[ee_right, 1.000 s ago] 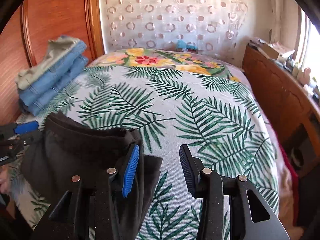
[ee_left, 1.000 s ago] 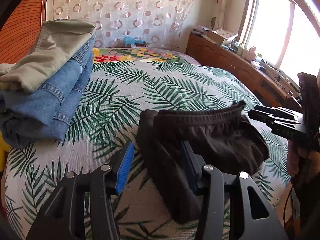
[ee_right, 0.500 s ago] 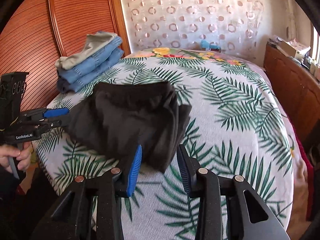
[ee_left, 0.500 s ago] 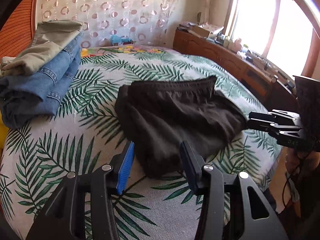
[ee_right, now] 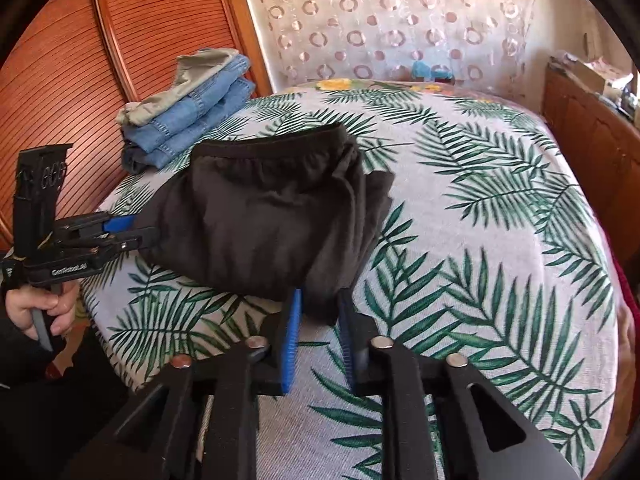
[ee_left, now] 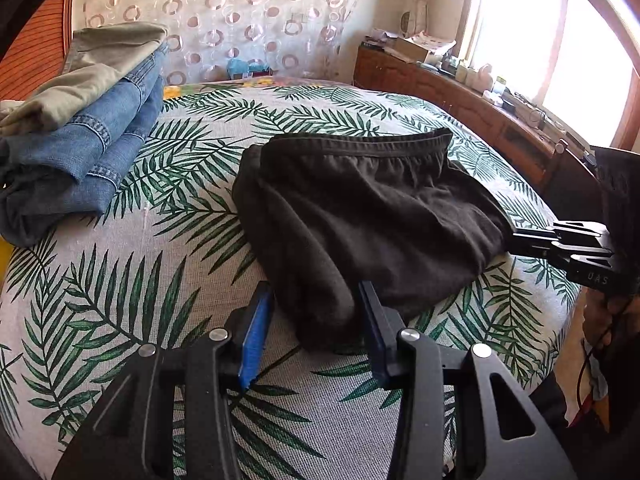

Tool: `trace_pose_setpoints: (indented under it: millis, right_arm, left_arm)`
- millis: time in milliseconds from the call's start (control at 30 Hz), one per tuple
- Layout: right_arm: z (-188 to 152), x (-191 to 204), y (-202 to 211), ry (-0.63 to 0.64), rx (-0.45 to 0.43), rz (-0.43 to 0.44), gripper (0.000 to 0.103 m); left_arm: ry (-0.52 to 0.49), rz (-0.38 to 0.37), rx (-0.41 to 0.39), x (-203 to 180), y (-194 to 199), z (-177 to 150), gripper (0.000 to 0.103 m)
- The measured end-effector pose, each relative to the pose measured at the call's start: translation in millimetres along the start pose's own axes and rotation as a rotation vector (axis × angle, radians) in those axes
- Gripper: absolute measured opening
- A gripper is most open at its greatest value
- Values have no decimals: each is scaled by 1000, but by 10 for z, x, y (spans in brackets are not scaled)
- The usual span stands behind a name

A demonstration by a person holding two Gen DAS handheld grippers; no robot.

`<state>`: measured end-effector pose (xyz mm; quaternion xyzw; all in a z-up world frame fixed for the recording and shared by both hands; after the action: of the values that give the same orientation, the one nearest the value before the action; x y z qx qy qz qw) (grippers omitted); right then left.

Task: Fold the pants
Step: 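Pinch the pants bundle edge with both tools and tug it, then release the pants bundle and open both tools above it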

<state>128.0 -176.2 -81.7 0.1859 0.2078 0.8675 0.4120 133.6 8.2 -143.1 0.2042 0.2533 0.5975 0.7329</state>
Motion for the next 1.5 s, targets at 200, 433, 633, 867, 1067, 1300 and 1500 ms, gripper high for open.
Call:
trace_pose_setpoints:
  millis: [200,433,633,867,1067,1300,1500]
  right_arm:
    - [93,-185,187,-16,-64,-76,4]
    - [23,-116,84,1,-24,-73,4]
    - [114,-157,176,-44,-66,-69,35]
    - [130,-145,-43,-87,-44,-55,41]
    - [114,-71,-168,-72,-20,-60,38]
    - [72,55,58,-11,-41,-26,10]
    - [-66,65,371,-26,-57,-16,10]
  left_arm:
    - [2,-4,0,5,-4,4,44]
    - [24,-16,-8,3,33,-1,42]
    - [11,-42,-24,-59,85,-1,28]
    - [8,-58,-23,-64,33,26,19]
    - [26,-77,-40,-40,93,52,13]
    - [8,-95,-73,-114,342,99,12]
    - [-32,-111,-62,-282,531,23,12]
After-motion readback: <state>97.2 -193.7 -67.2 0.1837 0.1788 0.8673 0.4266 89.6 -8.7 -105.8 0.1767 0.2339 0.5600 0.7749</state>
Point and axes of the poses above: each gripper's, at about its wrist camera, not at the fingertips, and y roughly against the way its jaws point, x to its left, z to its top, the point moved 6 cm from there along -y, roughly the way its jaws point, and after that the axes turned 9 degrees about -x, right-handed, at the moved point
